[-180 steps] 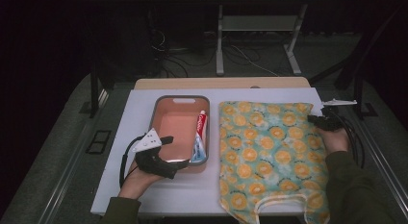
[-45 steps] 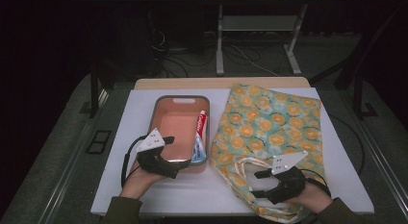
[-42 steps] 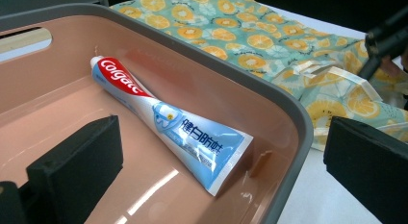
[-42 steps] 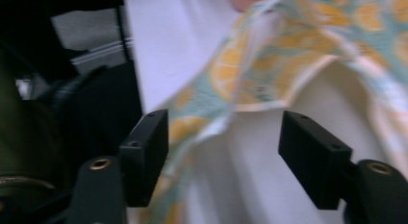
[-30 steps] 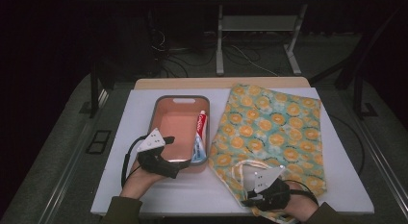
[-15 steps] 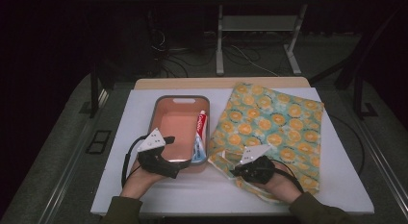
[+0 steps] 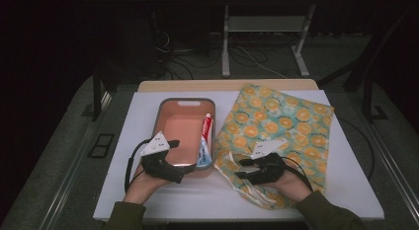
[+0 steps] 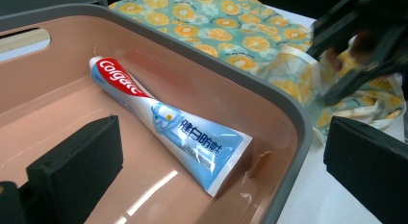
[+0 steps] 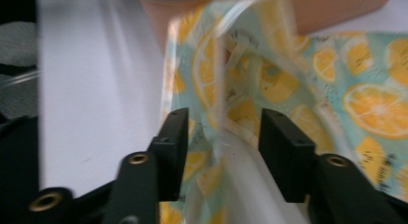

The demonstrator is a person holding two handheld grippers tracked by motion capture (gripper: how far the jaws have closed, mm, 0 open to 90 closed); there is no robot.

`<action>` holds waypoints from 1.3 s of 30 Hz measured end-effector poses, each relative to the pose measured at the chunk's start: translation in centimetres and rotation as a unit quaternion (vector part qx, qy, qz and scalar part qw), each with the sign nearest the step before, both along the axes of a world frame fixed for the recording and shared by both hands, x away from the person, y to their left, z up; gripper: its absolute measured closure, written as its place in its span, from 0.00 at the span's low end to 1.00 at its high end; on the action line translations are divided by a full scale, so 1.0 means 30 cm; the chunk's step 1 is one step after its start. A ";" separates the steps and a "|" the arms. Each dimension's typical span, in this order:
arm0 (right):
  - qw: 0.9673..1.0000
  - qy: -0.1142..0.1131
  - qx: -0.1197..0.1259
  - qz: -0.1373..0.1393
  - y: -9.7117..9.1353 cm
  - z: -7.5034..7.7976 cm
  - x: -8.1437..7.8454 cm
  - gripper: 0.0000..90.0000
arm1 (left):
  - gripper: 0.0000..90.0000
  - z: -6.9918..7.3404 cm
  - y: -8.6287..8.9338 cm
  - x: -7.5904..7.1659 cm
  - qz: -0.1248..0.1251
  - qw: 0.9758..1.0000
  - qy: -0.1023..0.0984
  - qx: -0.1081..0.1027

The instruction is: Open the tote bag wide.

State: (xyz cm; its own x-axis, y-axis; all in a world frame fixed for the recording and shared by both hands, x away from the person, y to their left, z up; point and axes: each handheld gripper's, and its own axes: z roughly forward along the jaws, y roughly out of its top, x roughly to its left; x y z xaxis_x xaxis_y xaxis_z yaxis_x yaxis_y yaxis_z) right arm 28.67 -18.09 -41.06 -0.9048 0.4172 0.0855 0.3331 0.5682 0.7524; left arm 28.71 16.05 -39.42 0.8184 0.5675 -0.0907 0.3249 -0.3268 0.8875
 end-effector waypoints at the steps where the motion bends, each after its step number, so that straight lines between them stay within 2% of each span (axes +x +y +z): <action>1: 1.000 0.000 0.005 0.001 -0.013 0.011 -0.008 0.54 | 0.00 0.000 0.000 0.000 0.000 1.000 0.000 0.000; 5: 1.000 -0.008 0.020 0.015 -0.079 0.051 -0.061 0.56 | 0.00 0.000 0.000 0.001 0.000 1.000 -0.001 0.001; 8: 0.999 0.003 0.024 0.030 -0.104 0.046 -0.105 0.59 | 0.00 -0.001 0.000 0.001 0.000 1.000 0.000 0.001; 11: 0.998 0.012 0.004 0.054 -0.101 0.011 -0.146 0.60 | 0.00 -0.001 -0.001 0.001 0.000 1.000 -0.001 0.001; 12: 0.998 0.018 -0.009 0.067 -0.094 -0.013 -0.158 0.60 | 0.00 -0.001 -0.001 0.001 0.000 1.000 -0.001 0.001; 13: 0.998 0.018 -0.009 0.067 -0.094 -0.013 -0.158 0.60 | 0.00 -0.001 -0.001 0.001 0.000 1.000 0.000 0.001; 15: 0.996 0.026 -0.026 0.075 -0.083 -0.039 -0.162 0.61 | 0.00 -0.001 -0.001 0.000 0.000 1.000 -0.001 0.002; 20: 0.994 0.029 -0.066 0.084 -0.057 -0.087 -0.156 0.63 | 0.00 -0.001 -0.002 0.000 -0.001 1.000 -0.001 0.003; 22: 0.993 0.028 -0.078 0.082 -0.050 -0.103 -0.152 0.69 | 0.00 -0.002 -0.002 0.000 -0.001 1.000 -0.002 0.004; 25: 0.993 0.017 -0.081 0.081 -0.046 -0.104 -0.153 0.87 | 0.00 -0.002 -0.002 0.000 0.000 1.000 -0.002 0.003; 27: 0.993 0.017 -0.083 0.084 -0.045 -0.102 -0.153 0.94 | 0.00 -0.002 -0.003 0.000 0.000 1.000 -0.002 0.004; 29: 0.993 0.013 -0.076 0.084 -0.049 -0.091 -0.154 0.96 | 0.00 -0.002 -0.003 -0.001 0.000 1.000 -0.002 0.003; 32: 0.996 0.012 -0.047 0.080 -0.065 -0.064 -0.147 0.97 | 0.00 -0.002 -0.003 -0.002 0.001 1.000 -0.002 0.002; 33: 0.997 0.004 -0.028 0.072 -0.083 -0.040 -0.140 0.98 | 0.00 -0.002 -0.003 -0.001 0.001 1.000 -0.002 0.002; 34: 0.997 0.004 -0.028 0.072 -0.083 -0.040 -0.140 0.98 | 0.00 -0.002 -0.003 -0.001 0.001 1.000 -0.002 0.002; 39: 0.999 -0.010 0.014 0.038 -0.141 0.014 -0.104 0.98 | 0.00 -0.002 -0.003 -0.001 0.002 1.000 -0.002 0.002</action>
State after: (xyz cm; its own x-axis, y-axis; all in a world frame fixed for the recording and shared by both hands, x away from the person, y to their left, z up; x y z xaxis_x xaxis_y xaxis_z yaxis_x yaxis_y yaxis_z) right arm 25.54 -22.32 -40.64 -0.9357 0.3444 0.0770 0.2736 0.5702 0.7746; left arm 28.68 15.96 -39.47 0.8169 0.5706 -0.0844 0.3217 -0.3293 0.8877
